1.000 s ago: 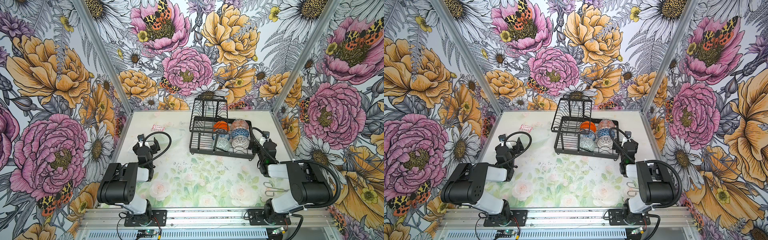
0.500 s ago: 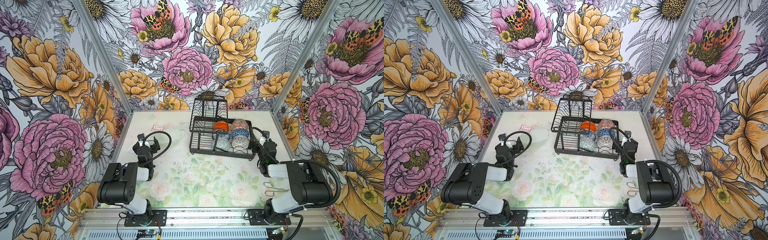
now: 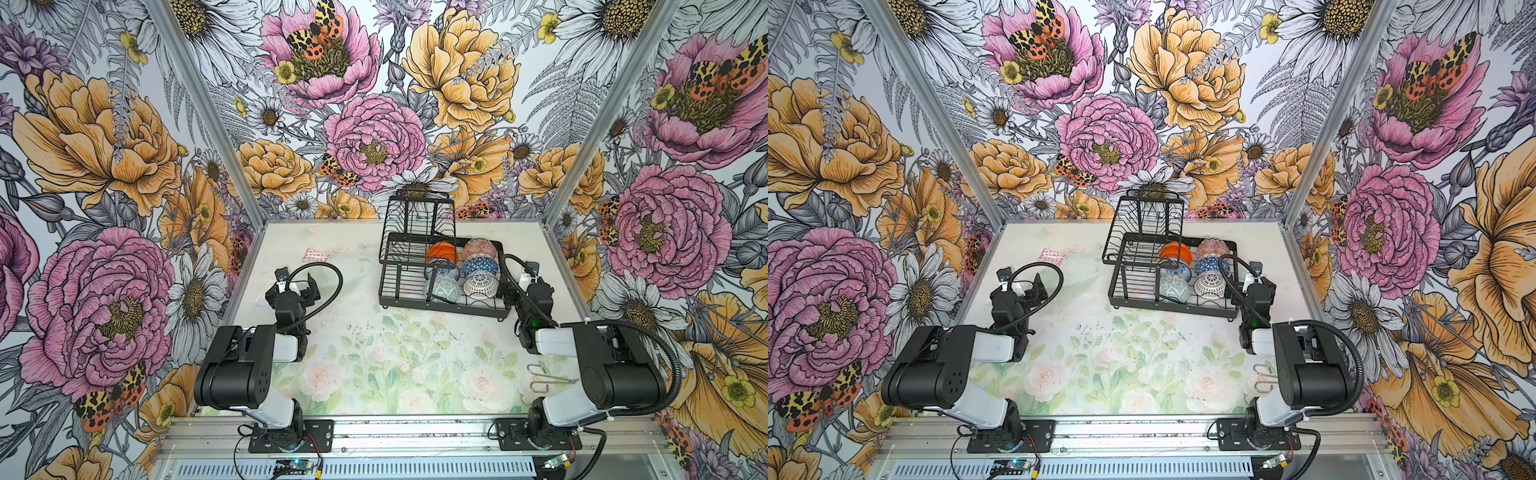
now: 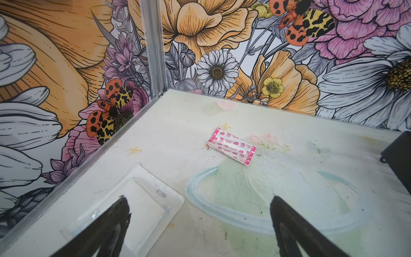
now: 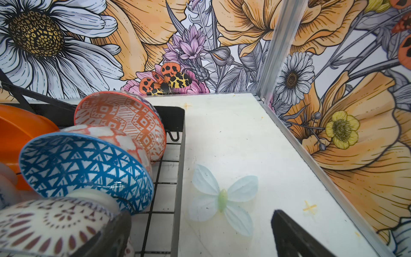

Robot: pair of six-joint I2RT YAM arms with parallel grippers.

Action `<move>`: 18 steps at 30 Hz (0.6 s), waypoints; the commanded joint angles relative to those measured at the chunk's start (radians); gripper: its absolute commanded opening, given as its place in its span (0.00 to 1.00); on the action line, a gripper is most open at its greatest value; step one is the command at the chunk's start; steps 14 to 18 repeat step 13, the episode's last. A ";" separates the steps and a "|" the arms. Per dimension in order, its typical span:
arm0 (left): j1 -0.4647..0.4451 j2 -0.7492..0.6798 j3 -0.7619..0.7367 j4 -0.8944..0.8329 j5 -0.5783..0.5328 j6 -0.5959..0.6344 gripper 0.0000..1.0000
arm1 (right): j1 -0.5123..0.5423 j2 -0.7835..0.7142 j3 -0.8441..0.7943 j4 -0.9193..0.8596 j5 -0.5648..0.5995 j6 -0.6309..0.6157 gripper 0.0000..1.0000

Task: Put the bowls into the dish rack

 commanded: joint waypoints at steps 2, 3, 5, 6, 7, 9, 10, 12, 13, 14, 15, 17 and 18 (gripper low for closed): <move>-0.004 0.004 0.015 0.010 0.009 0.012 0.99 | 0.003 0.004 0.000 0.016 -0.040 -0.014 0.99; -0.004 0.004 0.015 0.010 0.009 0.012 0.99 | 0.002 0.004 0.001 0.017 -0.039 -0.013 0.99; -0.004 0.004 0.016 0.010 0.008 0.012 0.99 | 0.002 0.006 0.001 0.017 -0.040 -0.016 1.00; -0.004 0.004 0.016 0.009 0.008 0.013 0.99 | 0.003 0.005 0.001 0.016 -0.039 -0.014 0.99; -0.004 0.004 0.015 0.009 0.009 0.012 0.99 | 0.003 0.007 0.003 0.014 -0.039 -0.014 0.99; -0.004 0.004 0.016 0.010 0.009 0.012 0.99 | 0.002 0.007 0.004 0.012 -0.039 -0.013 1.00; -0.004 0.004 0.015 0.009 0.009 0.012 0.99 | 0.003 0.007 0.003 0.014 -0.039 -0.013 1.00; -0.004 0.004 0.016 0.010 0.008 0.013 0.99 | 0.004 0.006 0.000 0.017 -0.035 -0.013 0.99; -0.004 0.004 0.015 0.009 0.008 0.012 0.99 | 0.004 0.005 0.001 0.017 -0.033 -0.013 1.00; -0.004 0.004 0.015 0.009 0.008 0.012 0.99 | 0.004 0.005 0.001 0.017 -0.033 -0.013 1.00; -0.004 0.004 0.015 0.009 0.008 0.012 0.99 | 0.004 0.005 0.001 0.017 -0.033 -0.013 1.00; -0.004 0.004 0.015 0.009 0.008 0.012 0.99 | 0.004 0.005 0.001 0.017 -0.033 -0.013 1.00; -0.004 0.004 0.015 0.009 0.008 0.012 0.99 | 0.004 0.005 0.001 0.017 -0.033 -0.013 1.00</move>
